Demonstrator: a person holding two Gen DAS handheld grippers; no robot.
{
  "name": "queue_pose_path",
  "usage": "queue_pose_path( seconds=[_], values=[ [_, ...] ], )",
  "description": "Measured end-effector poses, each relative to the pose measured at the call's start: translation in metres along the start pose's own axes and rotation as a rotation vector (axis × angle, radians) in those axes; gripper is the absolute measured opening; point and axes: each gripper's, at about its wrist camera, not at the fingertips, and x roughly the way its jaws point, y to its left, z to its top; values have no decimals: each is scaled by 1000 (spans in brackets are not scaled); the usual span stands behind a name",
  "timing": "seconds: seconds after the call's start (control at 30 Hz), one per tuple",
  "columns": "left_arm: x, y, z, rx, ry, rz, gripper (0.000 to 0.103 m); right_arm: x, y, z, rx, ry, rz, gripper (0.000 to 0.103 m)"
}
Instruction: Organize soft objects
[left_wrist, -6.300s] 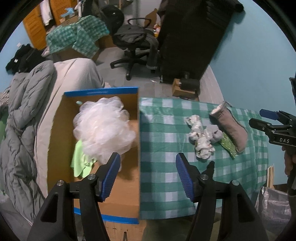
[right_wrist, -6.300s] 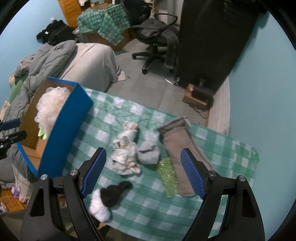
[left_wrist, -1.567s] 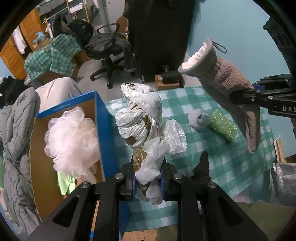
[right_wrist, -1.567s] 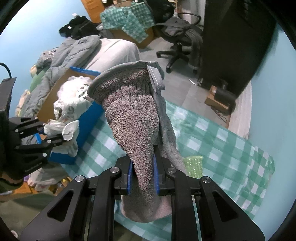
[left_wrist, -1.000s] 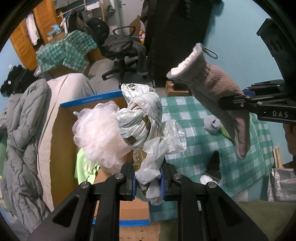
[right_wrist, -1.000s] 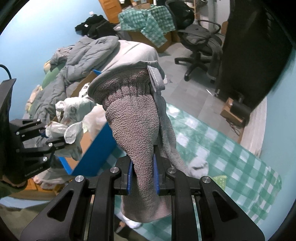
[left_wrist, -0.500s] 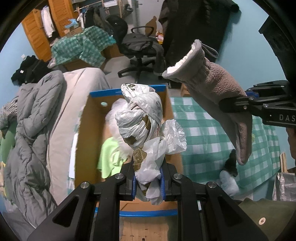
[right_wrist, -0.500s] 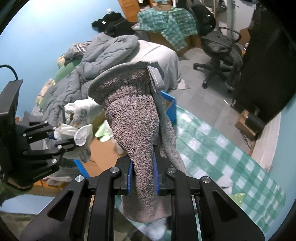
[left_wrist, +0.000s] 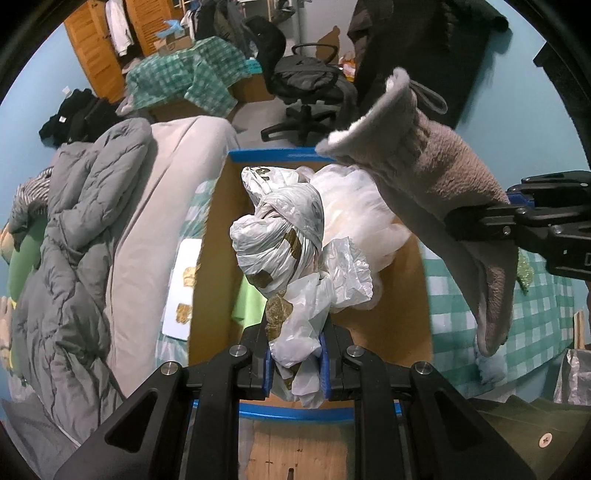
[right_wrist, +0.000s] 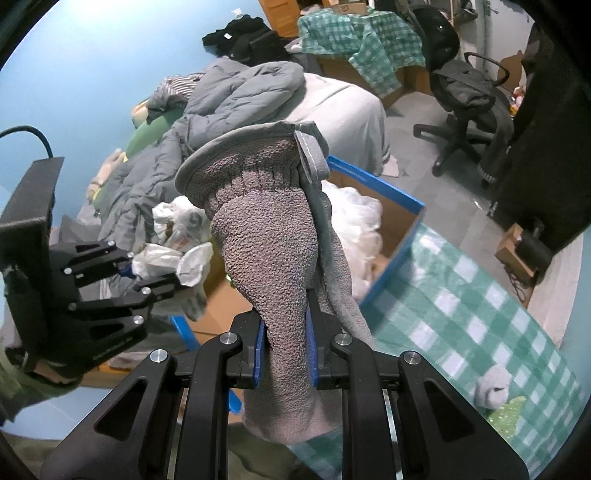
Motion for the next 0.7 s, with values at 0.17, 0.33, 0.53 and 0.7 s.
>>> queue_pose_path(
  seconds=[0.17, 0.33, 0.53, 0.7],
  values=[
    [13, 14, -2, -15, 15, -6, 19, 14, 13, 8, 3, -3, 23, 16],
    [25, 22, -3, -4, 26, -3, 19, 34, 25, 11, 10, 9, 19, 16],
    [37, 30, -6, 0, 46, -6, 19, 57, 27, 10, 47, 32, 3, 16],
    [49, 33, -8, -10, 64, -14, 19, 71, 30, 7, 60, 44, -6, 16]
  ],
)
